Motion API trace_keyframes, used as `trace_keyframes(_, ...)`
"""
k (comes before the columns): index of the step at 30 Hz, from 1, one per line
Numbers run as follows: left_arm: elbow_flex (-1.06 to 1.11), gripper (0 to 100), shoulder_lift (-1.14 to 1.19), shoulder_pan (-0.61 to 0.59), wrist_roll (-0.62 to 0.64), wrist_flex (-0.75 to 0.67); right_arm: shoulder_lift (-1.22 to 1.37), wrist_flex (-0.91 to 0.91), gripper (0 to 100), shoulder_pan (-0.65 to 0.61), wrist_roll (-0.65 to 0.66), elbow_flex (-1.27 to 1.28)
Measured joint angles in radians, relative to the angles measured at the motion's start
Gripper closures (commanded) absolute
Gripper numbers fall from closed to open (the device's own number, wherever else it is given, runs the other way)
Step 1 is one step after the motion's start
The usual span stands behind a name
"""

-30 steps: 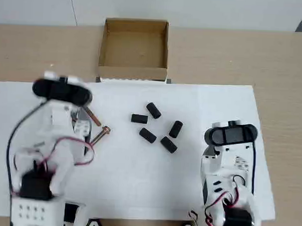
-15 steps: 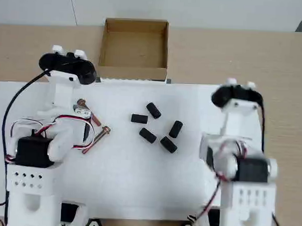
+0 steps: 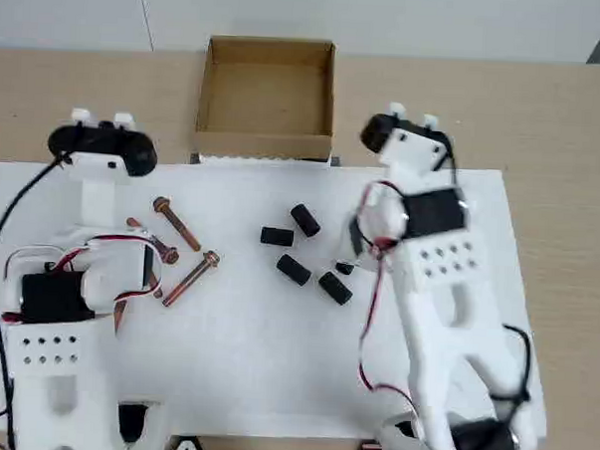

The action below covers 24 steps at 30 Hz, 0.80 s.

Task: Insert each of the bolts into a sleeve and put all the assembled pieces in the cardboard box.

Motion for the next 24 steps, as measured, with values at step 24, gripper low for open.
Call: trace_keyframes(24,0.310,88,0.000,-0.074,-0.023,-0.238,0.456,-0.008,82.9,-0.008,-0.032,-0.207)
